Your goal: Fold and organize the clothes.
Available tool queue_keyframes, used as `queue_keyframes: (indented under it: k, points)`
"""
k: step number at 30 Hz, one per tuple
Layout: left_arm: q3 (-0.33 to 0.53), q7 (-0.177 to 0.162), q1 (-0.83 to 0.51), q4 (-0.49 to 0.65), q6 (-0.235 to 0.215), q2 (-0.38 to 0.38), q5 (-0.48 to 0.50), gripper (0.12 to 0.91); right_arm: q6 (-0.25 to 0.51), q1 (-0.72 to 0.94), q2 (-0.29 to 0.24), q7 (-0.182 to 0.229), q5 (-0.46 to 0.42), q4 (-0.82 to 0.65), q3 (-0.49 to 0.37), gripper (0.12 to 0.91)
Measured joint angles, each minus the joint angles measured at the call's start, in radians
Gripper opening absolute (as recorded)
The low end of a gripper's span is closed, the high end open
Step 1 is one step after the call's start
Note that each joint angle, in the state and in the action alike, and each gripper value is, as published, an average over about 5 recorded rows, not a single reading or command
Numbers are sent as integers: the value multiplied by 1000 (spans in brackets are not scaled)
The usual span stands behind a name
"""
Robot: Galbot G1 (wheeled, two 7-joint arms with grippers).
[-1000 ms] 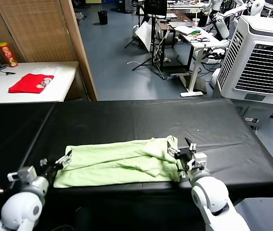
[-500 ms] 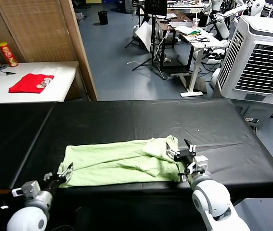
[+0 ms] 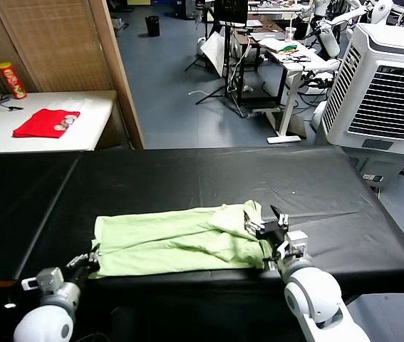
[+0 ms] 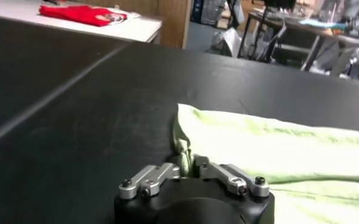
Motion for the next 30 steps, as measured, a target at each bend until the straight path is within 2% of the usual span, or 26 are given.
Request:
queue_keyframes:
  k: [3, 8, 12, 15, 18, 22, 25, 30]
  points:
    - [-7, 12, -2, 6, -13, 16, 68, 170, 0, -4, 1, 1, -12, 7, 3, 798]
    - [-39, 33, 3, 33, -81, 79, 226, 166, 0, -10, 6, 3, -20, 15, 11, 798]
    - [-85, 36, 15, 77, -140, 175, 346, 166, 0, -14, 15, 4, -22, 16, 10, 798]
    - [-117, 33, 17, 113, -162, 264, 390, 166, 0, -18, 22, 4, -26, 16, 8, 798]
    - [-130, 30, 11, 129, -156, 328, 391, 166, 1, -23, 26, 4, -30, 17, 8, 798]
    - [-111, 28, 6, 106, -130, 347, 372, 166, 1, -34, 30, 4, -37, 22, 15, 798]
    - [-71, 25, 3, 58, -94, 318, 332, 166, 1, -46, 34, 5, -45, 29, 24, 798]
    - [30, -5, -16, -59, -8, 232, 201, 166, 3, -68, 41, 5, -54, 41, 44, 798]
